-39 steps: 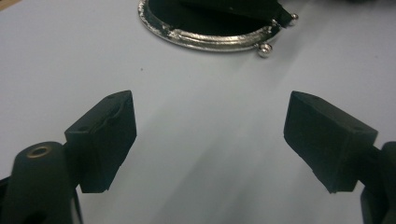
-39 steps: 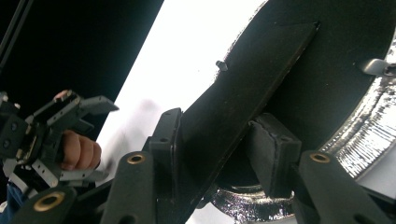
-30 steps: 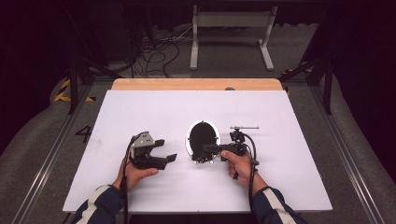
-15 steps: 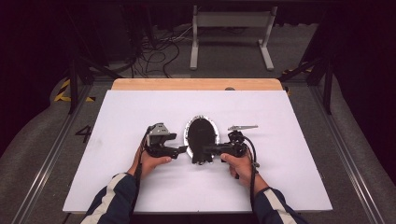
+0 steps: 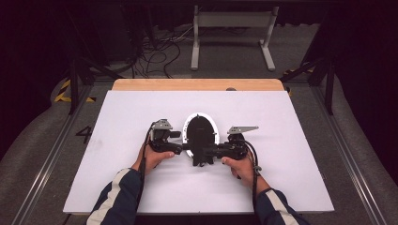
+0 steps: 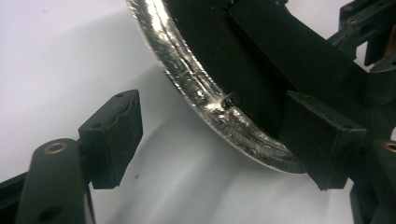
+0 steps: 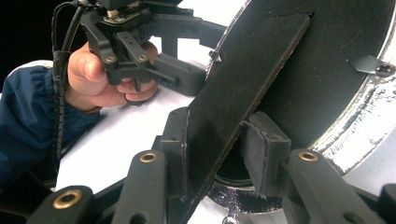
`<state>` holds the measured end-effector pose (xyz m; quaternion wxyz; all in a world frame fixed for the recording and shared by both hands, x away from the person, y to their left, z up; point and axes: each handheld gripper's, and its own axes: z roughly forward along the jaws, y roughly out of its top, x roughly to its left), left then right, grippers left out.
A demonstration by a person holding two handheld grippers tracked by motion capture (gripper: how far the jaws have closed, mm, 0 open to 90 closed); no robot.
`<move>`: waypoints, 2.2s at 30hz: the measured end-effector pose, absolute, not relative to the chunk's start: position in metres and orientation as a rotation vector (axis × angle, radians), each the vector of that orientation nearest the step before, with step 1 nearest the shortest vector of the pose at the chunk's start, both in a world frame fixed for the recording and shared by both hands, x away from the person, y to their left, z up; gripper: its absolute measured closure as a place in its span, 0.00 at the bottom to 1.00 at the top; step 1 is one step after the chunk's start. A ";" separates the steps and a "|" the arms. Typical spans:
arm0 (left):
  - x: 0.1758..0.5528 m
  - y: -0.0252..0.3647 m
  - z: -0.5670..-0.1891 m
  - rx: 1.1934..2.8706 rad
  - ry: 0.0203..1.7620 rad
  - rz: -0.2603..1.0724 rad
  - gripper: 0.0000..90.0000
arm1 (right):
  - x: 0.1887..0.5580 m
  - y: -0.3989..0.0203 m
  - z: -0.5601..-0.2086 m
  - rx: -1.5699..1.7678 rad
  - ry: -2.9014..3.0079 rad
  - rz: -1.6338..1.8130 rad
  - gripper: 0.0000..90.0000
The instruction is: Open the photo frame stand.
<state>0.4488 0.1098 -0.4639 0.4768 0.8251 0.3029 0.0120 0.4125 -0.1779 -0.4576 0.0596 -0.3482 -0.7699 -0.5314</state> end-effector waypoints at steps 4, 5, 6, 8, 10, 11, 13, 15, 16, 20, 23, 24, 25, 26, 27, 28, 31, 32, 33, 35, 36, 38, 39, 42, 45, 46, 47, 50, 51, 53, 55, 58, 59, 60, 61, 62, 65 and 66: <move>0.451 0.105 -0.461 1.994 0.724 -0.014 0.26 | 0.412 -0.178 -0.458 -1.054 -2.335 -1.612 0.70; 0.450 0.105 -0.460 1.982 0.708 -0.034 0.32 | 0.411 -0.178 -0.457 -1.051 -2.337 -1.614 0.70; 0.450 0.105 -0.459 1.988 0.702 -0.037 0.36 | 0.412 -0.178 -0.457 -1.054 -2.332 -1.611 0.70; 0.451 0.106 -0.460 1.988 0.696 -0.049 0.43 | 0.412 -0.179 -0.458 -1.048 -2.330 -1.612 0.70; 0.451 0.107 -0.459 1.989 0.688 -0.061 0.49 | 0.411 -0.180 -0.458 -1.045 -2.336 -1.609 0.70; 0.451 0.107 -0.459 1.989 0.688 -0.061 0.52 | 0.411 -0.180 -0.458 -1.045 -2.336 -1.609 0.70; 0.450 0.110 -0.458 1.975 0.646 -0.086 0.54 | 0.410 -0.180 -0.457 -1.035 -2.350 -1.608 0.72; 0.449 0.111 -0.455 1.963 0.645 -0.087 0.59 | 0.409 -0.181 -0.456 -1.029 -2.353 -1.608 0.74; 0.449 0.111 -0.454 1.968 0.638 -0.082 0.60 | 0.408 -0.181 -0.455 -1.026 -2.362 -1.609 0.74; 0.445 0.110 -0.449 1.976 0.627 -0.046 0.62 | 0.407 -0.181 -0.453 -1.029 -2.382 -1.605 0.75; 0.443 0.109 -0.444 1.975 0.602 -0.009 0.65 | 0.407 -0.182 -0.452 -1.031 -2.388 -1.603 0.78; 0.440 0.107 -0.439 1.985 0.582 0.039 0.67 | 0.407 -0.182 -0.450 -1.040 -2.397 -1.611 0.81; 0.440 0.107 -0.439 1.985 0.582 0.039 0.67 | 0.407 -0.182 -0.450 -1.040 -2.397 -1.611 0.81; 0.438 0.106 -0.437 1.994 0.567 0.065 0.67 | 0.406 -0.183 -0.449 -1.044 -2.398 -1.614 0.82; 0.436 0.105 -0.435 2.003 0.561 0.096 0.67 | 0.407 -0.183 -0.448 -1.045 -2.404 -1.614 0.83; 0.434 0.104 -0.433 2.007 0.557 0.120 0.67 | 0.407 -0.183 -0.448 -1.045 -2.406 -1.616 0.84; 0.430 0.102 -0.430 2.012 0.541 0.166 0.67 | 0.406 -0.184 -0.446 -1.046 -2.405 -1.619 0.85; 0.428 0.102 -0.429 2.011 0.542 0.184 0.68 | 0.406 -0.184 -0.445 -1.044 -2.404 -1.621 0.86; 0.427 0.102 -0.428 2.003 0.541 0.194 0.70 | 0.405 -0.184 -0.444 -1.038 -2.403 -1.629 0.86; 0.425 0.102 -0.425 1.999 0.537 0.224 0.71 | 0.404 -0.184 -0.443 -1.038 -2.410 -1.626 0.87; 0.424 0.101 -0.423 2.001 0.532 0.249 0.73 | 0.403 -0.183 -0.441 -1.034 -2.419 -1.624 0.88; 0.421 0.100 -0.421 2.005 0.523 0.286 0.73 | 0.403 -0.183 -0.441 -1.034 -2.424 -1.622 0.88; 0.420 0.099 -0.420 2.005 0.524 0.302 0.74 | 0.402 -0.183 -0.440 -1.028 -2.422 -1.625 0.89; 0.417 0.097 -0.418 2.013 0.518 0.359 0.74 | 0.401 -0.182 -0.438 -1.026 -2.425 -1.628 0.88; 0.415 0.096 -0.417 2.014 0.510 0.385 0.75 | 0.400 -0.183 -0.437 -1.025 -2.429 -1.626 0.88; 0.415 0.096 -0.417 2.015 0.507 0.401 0.75 | 0.400 -0.183 -0.437 -1.025 -2.433 -1.624 0.88; 0.413 0.095 -0.416 2.018 0.501 0.438 0.76 | 0.400 -0.183 -0.436 -1.026 -2.433 -1.629 0.87; 0.412 0.094 -0.415 2.025 0.494 0.476 0.76 | 0.400 -0.183 -0.436 -1.027 -2.429 -1.632 0.87; 0.410 0.094 -0.415 2.026 0.493 0.486 0.76 | 0.400 -0.182 -0.436 -1.027 -2.429 -1.633 0.87; 0.408 0.094 -0.417 2.018 0.491 0.499 0.76 | 0.399 -0.182 -0.435 -1.027 -2.442 -1.624 0.87; 0.406 0.098 -0.420 2.004 0.500 0.483 0.76 | 0.398 -0.181 -0.435 -1.020 -2.456 -1.613 0.88; 0.405 0.101 -0.423 1.995 0.506 0.458 0.77 | 0.397 -0.179 -0.435 -1.013 -2.462 -1.605 0.88; 0.405 0.102 -0.424 1.991 0.501 0.452 0.77 | 0.396 -0.178 -0.435 -1.013 -2.465 -1.601 0.88; 0.404 0.103 -0.424 1.986 0.500 0.436 0.78 | 0.396 -0.178 -0.435 -1.017 -2.470 -1.595 0.88; 0.403 0.103 -0.425 1.977 0.490 0.419 0.78 | 0.396 -0.177 -0.436 -1.022 -2.482 -1.579 0.87; 0.403 0.103 -0.425 1.977 0.490 0.419 0.77 | 0.396 -0.177 -0.436 -1.022 -2.482 -1.579 0.87; 0.405 0.105 -0.427 1.955 0.489 0.371 0.76 | 0.395 -0.177 -0.436 -1.016 -2.487 -1.576 0.87; 0.406 0.106 -0.428 1.949 0.490 0.350 0.74 | 0.394 -0.177 -0.436 -1.015 -2.491 -1.575 0.87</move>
